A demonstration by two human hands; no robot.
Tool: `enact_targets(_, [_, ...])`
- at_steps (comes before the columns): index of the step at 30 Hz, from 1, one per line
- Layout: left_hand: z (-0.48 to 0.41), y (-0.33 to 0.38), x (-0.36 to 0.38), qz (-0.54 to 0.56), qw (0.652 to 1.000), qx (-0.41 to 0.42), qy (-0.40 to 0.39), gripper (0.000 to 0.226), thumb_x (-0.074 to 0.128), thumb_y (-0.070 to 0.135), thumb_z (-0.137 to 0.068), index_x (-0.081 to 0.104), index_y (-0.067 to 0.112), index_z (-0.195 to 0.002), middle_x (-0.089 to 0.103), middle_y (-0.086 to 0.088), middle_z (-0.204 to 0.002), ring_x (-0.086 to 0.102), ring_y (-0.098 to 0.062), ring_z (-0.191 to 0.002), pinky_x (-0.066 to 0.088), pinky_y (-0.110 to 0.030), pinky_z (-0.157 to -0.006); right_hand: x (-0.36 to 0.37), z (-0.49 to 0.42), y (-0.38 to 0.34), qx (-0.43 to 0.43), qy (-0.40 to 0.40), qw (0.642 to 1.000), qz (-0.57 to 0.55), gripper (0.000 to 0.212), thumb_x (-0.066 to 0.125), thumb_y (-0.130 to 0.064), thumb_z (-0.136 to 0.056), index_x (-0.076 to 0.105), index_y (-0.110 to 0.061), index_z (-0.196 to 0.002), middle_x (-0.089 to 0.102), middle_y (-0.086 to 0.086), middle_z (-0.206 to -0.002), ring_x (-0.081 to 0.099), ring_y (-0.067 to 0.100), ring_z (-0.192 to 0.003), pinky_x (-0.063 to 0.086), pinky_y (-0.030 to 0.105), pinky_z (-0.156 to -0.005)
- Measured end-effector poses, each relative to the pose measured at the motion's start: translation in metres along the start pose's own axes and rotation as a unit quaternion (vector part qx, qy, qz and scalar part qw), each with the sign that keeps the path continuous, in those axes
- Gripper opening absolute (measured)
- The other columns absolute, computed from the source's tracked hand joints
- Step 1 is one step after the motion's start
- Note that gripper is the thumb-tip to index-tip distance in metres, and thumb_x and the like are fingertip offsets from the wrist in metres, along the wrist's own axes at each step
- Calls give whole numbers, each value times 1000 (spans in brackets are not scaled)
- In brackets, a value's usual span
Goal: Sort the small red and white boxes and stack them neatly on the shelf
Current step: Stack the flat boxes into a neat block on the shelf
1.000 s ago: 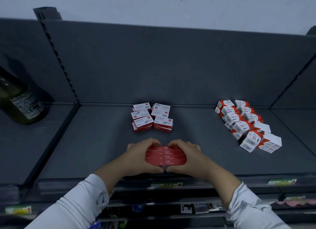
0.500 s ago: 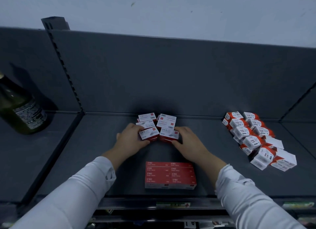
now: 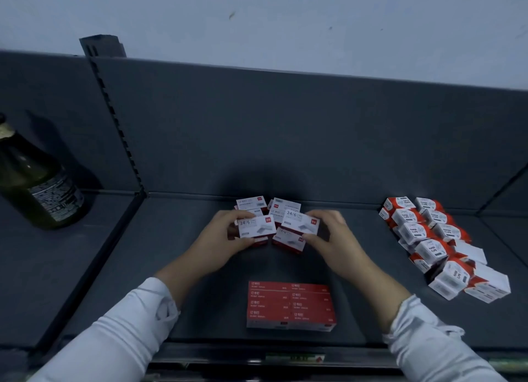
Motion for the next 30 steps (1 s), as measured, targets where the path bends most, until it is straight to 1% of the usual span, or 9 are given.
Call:
enact_targets(2, [2, 11, 0, 82, 997, -4, -11, 43, 73, 1, -83, 61, 31, -111, 61, 8, -119, 67, -6, -96, 53, -14, -80, -7, 4, -8, 0, -7, 998, -66, 39, 67, -13, -91, 56, -23, -127, 52, -7, -124, 60, 1, -101, 48, 14, -89])
enact_targets(4, [3, 22, -2, 123, 992, 0, -17, 43, 74, -2, -81, 63, 29, -109, 68, 4, -113, 68, -9, -97, 55, -21, -81, -11, 8, -18, 0, -25, 991, -129, 38, 65, -8, -92, 55, -26, -124, 63, -8, -114, 67, 5, -91, 53, 22, -81])
enact_targets(8, [8, 40, -3, 193, 981, 3, -37, 46, 73, -8, -78, 64, 23, -111, 70, -4, -110, 70, -14, -90, 55, -22, -75, -21, 15, -40, -24, -45, 970, -236, 37, 58, 8, -92, 53, -15, -120, 68, 2, -98, 67, 12, -76, 55, 26, -68])
enact_targets(14, [23, 58, 4, 258, 965, -18, -46, 38, 72, -7, -80, 64, 16, -110, 72, -4, -107, 72, -20, -90, 56, -26, -66, -26, 29, -54, -22, -53, 960, -274, 34, 50, 14, -93, 48, -9, -118, 67, 11, -104, 68, 18, -76, 57, 26, -69])
enact_targets(17, [30, 62, 12, 315, 947, -35, -52, 16, 68, 13, -85, 63, 14, -101, 72, -8, -105, 72, -26, -94, 58, -30, -69, -30, 36, -54, -14, -37, 952, -305, 30, 49, 10, -95, 51, -12, -114, 69, 10, -104, 70, 23, -85, 59, 33, -80])
enact_targets(19, [33, 65, 14, 326, 944, -36, -45, 13, 64, 25, -87, 64, 14, -93, 72, -7, -102, 71, -25, -95, 58, -33, -72, -33, 40, -53, -11, -26, 943, -331, 22, 53, 4, -95, 54, -11, -112, 70, 9, -103, 70, 27, -90, 58, 41, -86])
enact_targets(22, [38, 70, 11, 306, 952, -17, -14, 11, 59, 21, -94, 63, 12, -90, 70, -7, -101, 70, -21, -94, 58, -32, -75, -36, 46, -54, -7, -5, 931, -364, 9, 57, -4, -95, 60, -9, -102, 72, 10, -101, 69, 33, -95, 57, 48, -89])
enact_targets(24, [41, 74, 7, 301, 954, 1, 2, 4, 61, 13, -93, 63, 12, -96, 69, -5, -100, 70, -21, -94, 58, -34, -80, -40, 51, -56, -14, 7, 934, -356, 10, 57, -3, -95, 62, -11, -99, 72, 7, -103, 69, 34, -98, 57, 48, -89])
enact_targets(30, [56, 86, -5, 229, 972, 49, 20, 49, 72, -9, -77, 61, 24, -111, 64, 0, -111, 67, -16, -94, 57, -35, -84, -45, 64, -67, -51, -12, 957, -285, 35, 58, 13, -88, 62, -13, -111, 70, -8, -109, 66, 12, -106, 56, 27, -88])
Point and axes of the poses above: each hand's wrist, its own z-axis away from the middle knuckle, its own x-axis out of the palm, y = z × x, the point moved 10 cm from there along -z, towards the middle knuckle
